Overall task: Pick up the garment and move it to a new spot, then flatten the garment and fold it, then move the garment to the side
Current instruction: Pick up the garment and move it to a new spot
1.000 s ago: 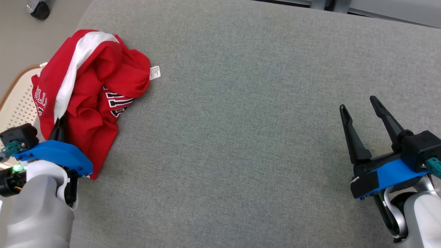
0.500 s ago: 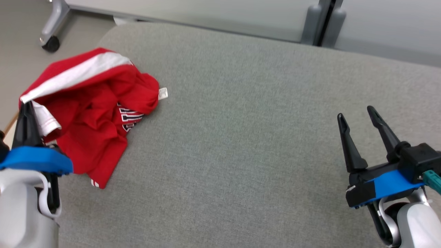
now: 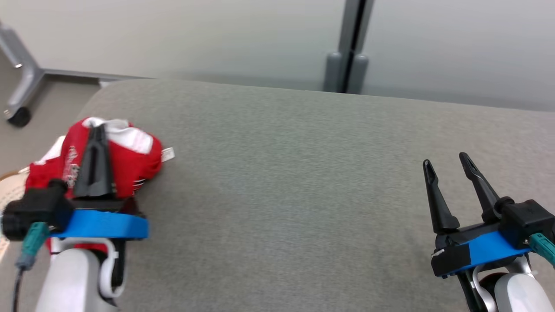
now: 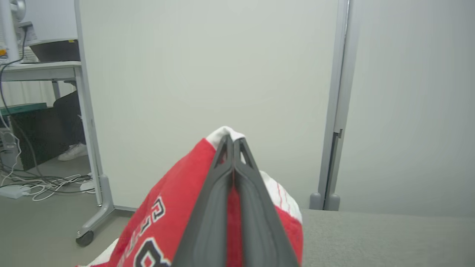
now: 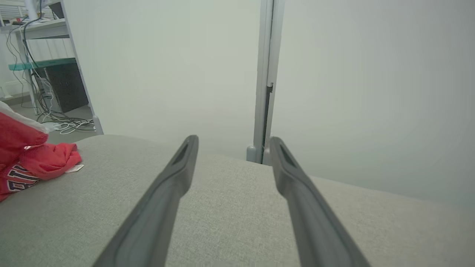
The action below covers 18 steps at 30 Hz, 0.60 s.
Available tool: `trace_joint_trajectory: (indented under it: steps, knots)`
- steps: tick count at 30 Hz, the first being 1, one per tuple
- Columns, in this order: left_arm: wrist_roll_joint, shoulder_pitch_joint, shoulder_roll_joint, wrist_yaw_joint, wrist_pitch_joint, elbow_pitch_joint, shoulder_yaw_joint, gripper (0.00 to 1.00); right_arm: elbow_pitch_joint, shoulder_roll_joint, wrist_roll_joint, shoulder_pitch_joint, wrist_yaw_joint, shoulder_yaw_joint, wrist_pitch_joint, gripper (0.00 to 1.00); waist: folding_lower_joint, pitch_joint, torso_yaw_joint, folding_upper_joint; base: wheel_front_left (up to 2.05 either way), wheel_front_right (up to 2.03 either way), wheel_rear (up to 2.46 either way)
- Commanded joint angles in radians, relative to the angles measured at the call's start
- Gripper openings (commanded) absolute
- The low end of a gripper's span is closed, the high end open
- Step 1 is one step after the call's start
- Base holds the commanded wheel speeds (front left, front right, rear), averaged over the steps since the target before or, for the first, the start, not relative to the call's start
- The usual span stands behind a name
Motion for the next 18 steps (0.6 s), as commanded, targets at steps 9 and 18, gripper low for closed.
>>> trace_joint_trajectory:
  steps: [9, 18]
  knots:
    - [-0.018, -0.078, -0.080, -0.045, 0.074, -0.074, -0.268, 0.00, -0.041, 0.027, -0.005, -0.008, 0.000, -0.018, -0.012, 1.00, 0.0002, 0.039, -0.191, 0.0001, 0.00, 0.00, 0.00]
    - [-0.083, -0.223, -0.125, -0.050, 0.065, 0.000, -0.617, 0.00, -0.032, 0.044, 0.011, -0.035, 0.000, -0.005, -0.037, 1.00, 0.0002, 0.137, -0.346, 0.0001, 0.00, 0.00, 0.00]
